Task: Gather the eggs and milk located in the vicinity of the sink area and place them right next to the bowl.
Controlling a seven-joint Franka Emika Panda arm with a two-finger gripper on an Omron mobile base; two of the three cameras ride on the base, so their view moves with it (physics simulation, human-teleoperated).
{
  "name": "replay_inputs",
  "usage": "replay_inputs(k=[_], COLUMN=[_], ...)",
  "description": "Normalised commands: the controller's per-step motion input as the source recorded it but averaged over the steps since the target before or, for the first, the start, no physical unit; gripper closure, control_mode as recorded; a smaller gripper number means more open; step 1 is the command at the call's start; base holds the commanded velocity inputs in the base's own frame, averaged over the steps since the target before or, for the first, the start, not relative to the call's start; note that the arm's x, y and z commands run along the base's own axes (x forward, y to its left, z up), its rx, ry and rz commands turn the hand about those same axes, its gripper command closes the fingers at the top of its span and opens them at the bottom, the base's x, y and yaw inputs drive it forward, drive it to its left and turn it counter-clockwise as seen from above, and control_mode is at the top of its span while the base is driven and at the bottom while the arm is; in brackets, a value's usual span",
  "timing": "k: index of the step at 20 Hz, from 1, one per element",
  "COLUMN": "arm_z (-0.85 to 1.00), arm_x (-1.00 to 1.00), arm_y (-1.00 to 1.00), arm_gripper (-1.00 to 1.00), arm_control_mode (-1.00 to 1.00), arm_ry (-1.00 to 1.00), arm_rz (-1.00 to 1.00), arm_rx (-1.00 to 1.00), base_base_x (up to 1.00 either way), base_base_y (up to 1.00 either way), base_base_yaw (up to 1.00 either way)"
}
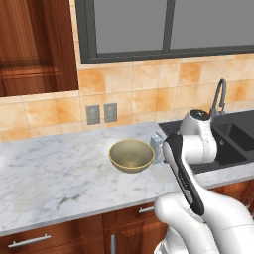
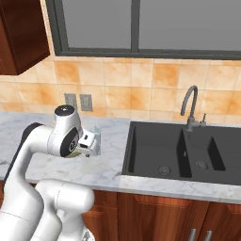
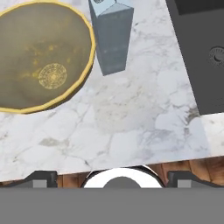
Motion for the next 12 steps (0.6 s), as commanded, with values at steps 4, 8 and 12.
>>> replay_inputs(k=[4,8,12], arm_z=[0.00,0.00,0.00], arm_x=[0.00,0.00,0.00], arm_y=[0.00,0.00,0.00], arm_gripper=[-1.00,-1.00,-1.00], arm_control_mode=[1.00,1.00,1.00], arm_ry=[0.00,0.00,0.00], arm_rz=[0.00,0.00,0.00], arm_rx=[0.00,0.00,0.00], base_base_x=[-0.39,-0.49,-0.27], base_base_y=[-0.40,-1.00,-1.00], base_base_yaw=[-0.03,-0.06,-0.06])
